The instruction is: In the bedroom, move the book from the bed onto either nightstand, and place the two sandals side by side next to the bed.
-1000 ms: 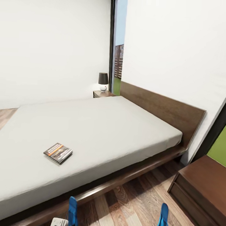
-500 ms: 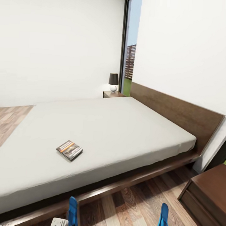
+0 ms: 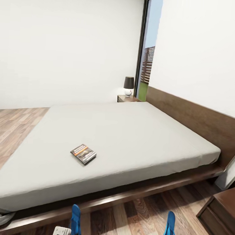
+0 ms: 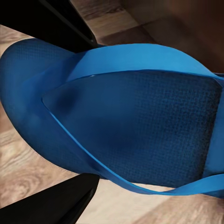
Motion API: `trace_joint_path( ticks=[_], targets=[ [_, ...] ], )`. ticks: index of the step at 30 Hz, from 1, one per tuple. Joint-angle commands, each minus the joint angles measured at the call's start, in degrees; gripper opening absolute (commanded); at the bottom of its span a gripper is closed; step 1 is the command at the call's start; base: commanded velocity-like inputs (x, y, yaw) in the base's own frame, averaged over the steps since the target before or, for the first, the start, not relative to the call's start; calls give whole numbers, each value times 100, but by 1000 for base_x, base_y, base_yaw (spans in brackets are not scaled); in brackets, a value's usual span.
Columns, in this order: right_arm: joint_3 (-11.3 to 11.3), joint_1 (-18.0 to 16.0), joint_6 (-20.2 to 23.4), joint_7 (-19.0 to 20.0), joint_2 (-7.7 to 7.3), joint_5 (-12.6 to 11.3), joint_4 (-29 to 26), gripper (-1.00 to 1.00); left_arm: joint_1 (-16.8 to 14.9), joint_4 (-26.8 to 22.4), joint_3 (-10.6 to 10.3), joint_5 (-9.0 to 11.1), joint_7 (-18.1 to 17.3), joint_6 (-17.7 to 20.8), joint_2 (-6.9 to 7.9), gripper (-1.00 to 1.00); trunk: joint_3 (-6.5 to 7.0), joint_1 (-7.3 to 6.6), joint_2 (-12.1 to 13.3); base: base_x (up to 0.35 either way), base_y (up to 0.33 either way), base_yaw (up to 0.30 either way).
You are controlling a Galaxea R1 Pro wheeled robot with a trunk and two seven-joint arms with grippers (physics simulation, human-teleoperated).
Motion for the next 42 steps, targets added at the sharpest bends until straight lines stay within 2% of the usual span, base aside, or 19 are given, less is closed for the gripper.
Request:
trace_joint_path(
  ticks=[1,42],
  targets=[
    [29,-3,27,15,-4,-59,-3,-100,-7,3,45,-61,-23,-39,-4,-100,-5,-1,-2,0,0,209],
    [29,-1,27,18,-4,-63,-3,-100,-7,3,45,-61,-23,-39,-3,-100,-5,-1,-2,0,0,209]
  ],
)
